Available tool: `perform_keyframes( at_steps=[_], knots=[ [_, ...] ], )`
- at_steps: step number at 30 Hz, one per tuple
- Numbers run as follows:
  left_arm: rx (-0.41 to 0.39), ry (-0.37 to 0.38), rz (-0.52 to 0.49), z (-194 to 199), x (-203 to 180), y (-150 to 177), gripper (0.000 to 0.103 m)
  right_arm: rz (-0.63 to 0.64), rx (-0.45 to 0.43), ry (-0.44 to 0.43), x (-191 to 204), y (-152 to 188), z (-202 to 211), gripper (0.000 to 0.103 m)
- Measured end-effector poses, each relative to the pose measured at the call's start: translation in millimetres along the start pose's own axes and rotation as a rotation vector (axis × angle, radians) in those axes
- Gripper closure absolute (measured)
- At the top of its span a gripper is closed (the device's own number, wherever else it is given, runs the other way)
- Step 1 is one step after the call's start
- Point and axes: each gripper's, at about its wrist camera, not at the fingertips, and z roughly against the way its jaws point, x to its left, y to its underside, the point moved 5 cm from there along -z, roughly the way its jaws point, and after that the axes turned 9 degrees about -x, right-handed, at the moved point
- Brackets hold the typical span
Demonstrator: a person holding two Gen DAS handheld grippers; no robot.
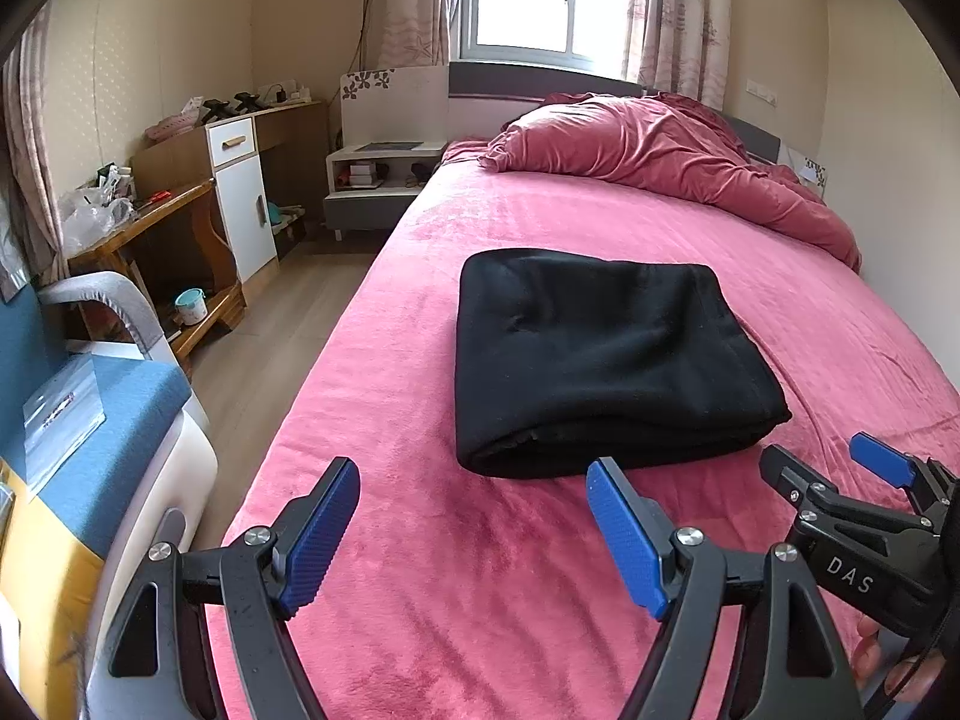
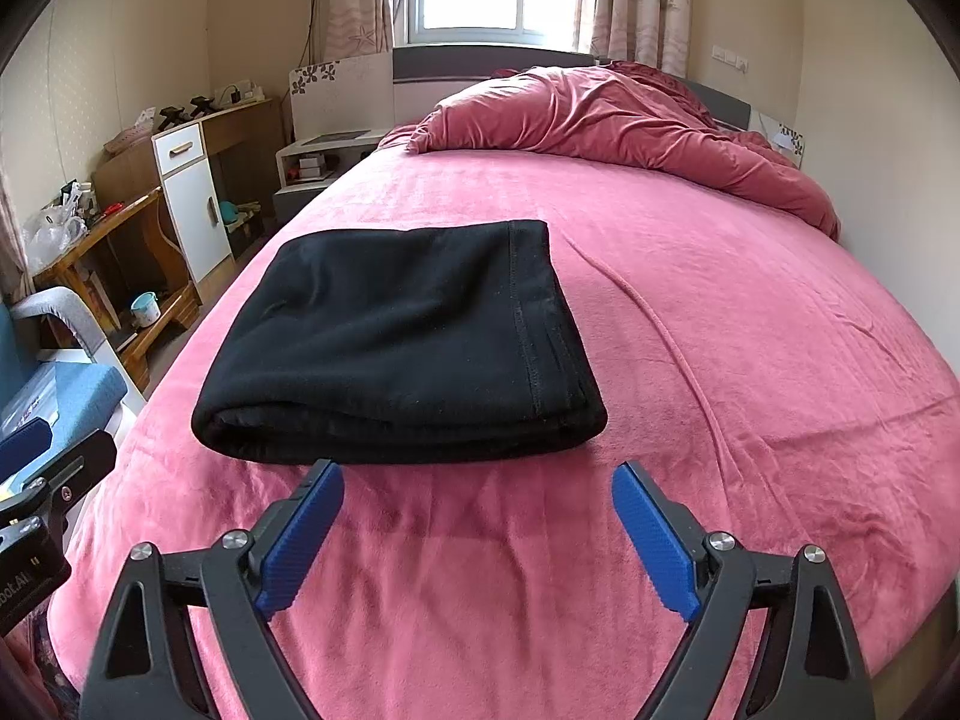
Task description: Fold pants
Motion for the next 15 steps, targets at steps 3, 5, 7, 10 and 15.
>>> perform_keyframes(
  at_steps=[3,5,7,10,15],
  knots=[
    [0.001,-0.001,-0.001,-0.4,-0.1,0.1,0.023,0.001,0.004,-0.002,-0.3,0.1,-0.7,0.011],
    [0.004,0.001,0.002,0.1,0.2,0.3,0.023,0.004,0.005,-0.002,-0.2,0.2,-1.0,0.011],
    [0.008,-0.003,0.005,-0.3,0.7,0.8,0.023,0.003,0.007,-0.001,0.1,0.7,-1.2,0.011],
    [0.015,-0.004,0.009,-1.8,2.3,0.8,0.023,0.004,0.011,-0.002,-1.0,2.4,-3.0,0.011],
    [0.029,-0.001,0.014,-4.4,2.6,2.3,0.023,0.009,0.015,-0.004,-1.8,3.6,-5.4,0.011]
  ],
)
